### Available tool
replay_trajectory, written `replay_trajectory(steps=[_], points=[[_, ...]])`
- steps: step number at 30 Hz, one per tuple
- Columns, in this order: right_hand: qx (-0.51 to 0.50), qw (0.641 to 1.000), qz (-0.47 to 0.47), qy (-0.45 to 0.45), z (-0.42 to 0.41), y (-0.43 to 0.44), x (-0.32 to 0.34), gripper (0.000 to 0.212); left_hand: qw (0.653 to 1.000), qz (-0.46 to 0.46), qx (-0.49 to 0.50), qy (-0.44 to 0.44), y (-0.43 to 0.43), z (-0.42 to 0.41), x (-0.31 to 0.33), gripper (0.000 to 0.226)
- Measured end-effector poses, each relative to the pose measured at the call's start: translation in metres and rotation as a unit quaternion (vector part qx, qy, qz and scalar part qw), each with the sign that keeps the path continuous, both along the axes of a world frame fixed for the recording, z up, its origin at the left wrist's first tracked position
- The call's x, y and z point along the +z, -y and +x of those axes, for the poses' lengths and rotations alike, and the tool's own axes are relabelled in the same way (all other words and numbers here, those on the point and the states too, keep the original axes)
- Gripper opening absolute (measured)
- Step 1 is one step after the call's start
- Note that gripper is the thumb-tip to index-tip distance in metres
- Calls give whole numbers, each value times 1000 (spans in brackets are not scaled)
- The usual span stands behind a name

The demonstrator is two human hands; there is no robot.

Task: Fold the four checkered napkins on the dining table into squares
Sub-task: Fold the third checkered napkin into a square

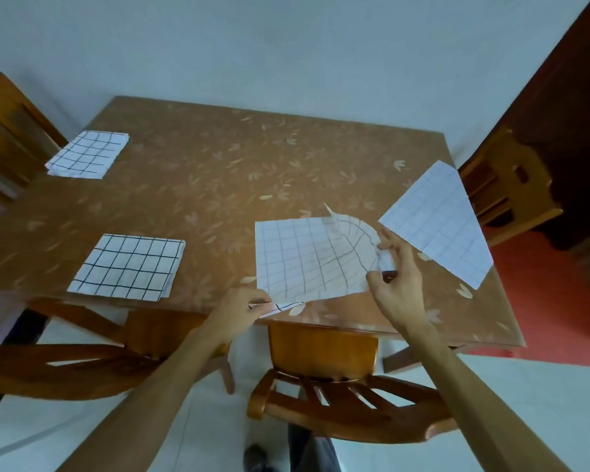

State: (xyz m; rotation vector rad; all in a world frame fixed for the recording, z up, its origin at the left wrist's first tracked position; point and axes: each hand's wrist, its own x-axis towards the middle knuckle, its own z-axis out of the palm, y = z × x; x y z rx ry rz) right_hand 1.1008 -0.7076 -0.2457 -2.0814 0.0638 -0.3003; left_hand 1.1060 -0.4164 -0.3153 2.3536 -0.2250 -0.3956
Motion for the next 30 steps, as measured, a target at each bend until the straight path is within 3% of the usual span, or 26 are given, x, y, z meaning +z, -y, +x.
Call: replay_trajectory(steps=[3,6,10,12,19,25,30], points=[[42,998,-42,-27,-13,12,8,53,999,-11,-17,-47,-15,11,26,14],[64,992,-39,-100,-15,22,9,27,999,-13,9,-39,-26,27,28,13],[106,976,-8,-190,-6,27,3,56,998,-18,23,-54,-25,43,14,33],[108,971,-46,-207,5,29,-6,64,997,-24,30,-66,-19,48,12,26],[50,966,-109,-230,92,39,-43,15,993,-12,95,-68,-14,93,-10,29],[78,943,4,-324,175,41,-87,24,990,41,135,-17,-6,147,-30,47],[61,932,41,-355,215,46,-133,59,978,64,198,-28,2,180,-61,18]])
